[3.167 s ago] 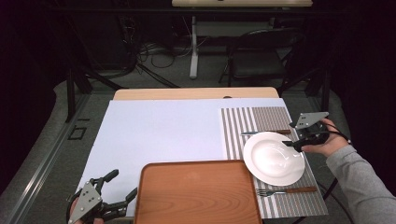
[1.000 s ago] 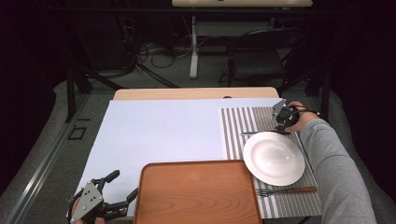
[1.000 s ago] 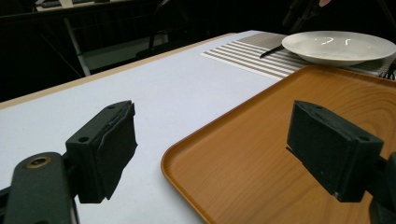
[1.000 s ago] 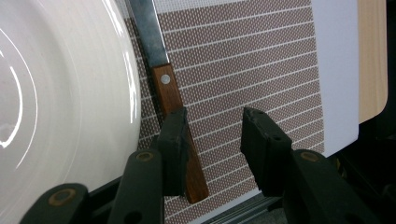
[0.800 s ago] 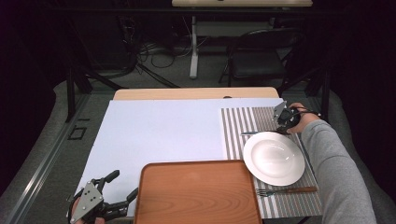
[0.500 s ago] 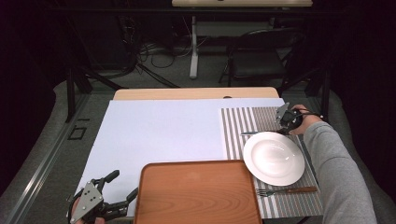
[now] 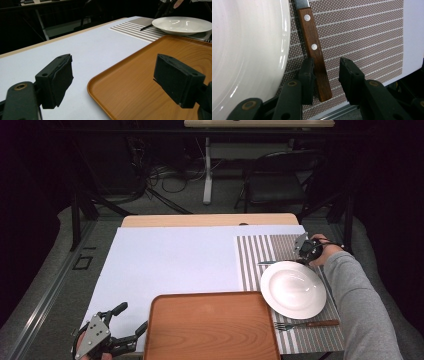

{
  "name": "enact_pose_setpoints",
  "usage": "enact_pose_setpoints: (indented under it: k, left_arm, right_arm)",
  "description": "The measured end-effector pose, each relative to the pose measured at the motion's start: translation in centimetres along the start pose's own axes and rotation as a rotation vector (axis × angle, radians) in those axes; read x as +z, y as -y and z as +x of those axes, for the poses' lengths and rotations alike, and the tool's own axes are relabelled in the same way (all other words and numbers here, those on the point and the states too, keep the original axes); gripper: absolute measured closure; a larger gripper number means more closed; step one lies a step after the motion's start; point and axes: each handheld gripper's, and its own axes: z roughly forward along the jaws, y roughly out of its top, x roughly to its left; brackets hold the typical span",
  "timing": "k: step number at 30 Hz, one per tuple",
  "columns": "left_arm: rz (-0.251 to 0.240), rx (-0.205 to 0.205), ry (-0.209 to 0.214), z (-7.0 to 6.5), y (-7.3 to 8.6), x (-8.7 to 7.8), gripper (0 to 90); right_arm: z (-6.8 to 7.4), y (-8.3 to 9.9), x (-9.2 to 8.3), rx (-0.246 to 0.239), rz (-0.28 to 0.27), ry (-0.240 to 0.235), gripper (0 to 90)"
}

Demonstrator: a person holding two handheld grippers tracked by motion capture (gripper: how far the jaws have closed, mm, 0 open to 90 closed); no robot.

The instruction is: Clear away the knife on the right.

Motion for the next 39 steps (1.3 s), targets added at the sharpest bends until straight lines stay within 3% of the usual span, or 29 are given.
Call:
enact_pose_setpoints:
  k: [7, 8, 10, 12, 21, 22, 23, 25, 26, 27, 28, 39]
  left_arm:
    - [0.0, -0.001, -0.001, 0.03, 0.03, 0.0, 15.8]
    - [-0.001, -0.003, -0.002, 0.02, 0.03, 0.0, 15.8]
    - [0.0, 0.0, -0.002, 0.05, 0.02, 0.0, 15.8]
    - [0.0, -0.003, -0.001, 0.03, 0.03, 0.02, 15.8]
    - [0.002, 0.0, 0.002, 0.04, 0.04, 0.03, 15.8]
    - [0.001, -0.001, 0.002, 0.03, 0.04, 0.03, 15.8]
    - [0.001, -0.002, 0.002, 0.02, 0.04, 0.03, 15.8]
    - [0.002, -0.001, 0.002, 0.04, 0.04, 0.03, 15.8]
    - [0.002, 0.0, 0.002, 0.04, 0.04, 0.03, 15.8]
    - [0.002, 0.0, 0.002, 0.03, 0.04, 0.03, 15.8]
    - [0.002, 0.0, 0.002, 0.03, 0.04, 0.03, 15.8]
    - [0.002, 0.0, 0.002, 0.0, 0.03, 0.03, 15.8]
  right_arm:
    - [0.04, 0.0, 0.43, -0.013, 0.007, -0.012, 65.5]
    - [0.12, 0.06, 0.64, -0.011, -0.013, -0.008, 65.5]
    - [0.12, -0.06, 0.58, -0.022, 0.032, -0.021, 65.3]
    - [0.1, -0.08, 0.62, -0.027, 0.032, -0.023, 65.2]
    - [0.25, 0.0, 1.01, -0.019, -0.003, -0.011, 65.0]
    - [0.04, -0.29, 0.48, -0.041, 0.079, -0.031, 64.9]
    - [-0.1, -0.37, 0.44, -0.059, 0.087, -0.035, 64.9]
    - [0.16, -0.18, 0.91, -0.043, 0.027, -0.013, 65.0]
    - [-0.01, -0.51, 0.32, -0.063, 0.119, -0.034, 64.8]
    - [-0.16, -0.66, 0.28, -0.09, 0.133, -0.04, 64.5]
    - [0.2, -0.32, 0.98, -0.065, 0.036, -0.008, 65.6]
    - [0.4, -0.55, 1.05, -0.076, 0.06, -0.021, 68.9]
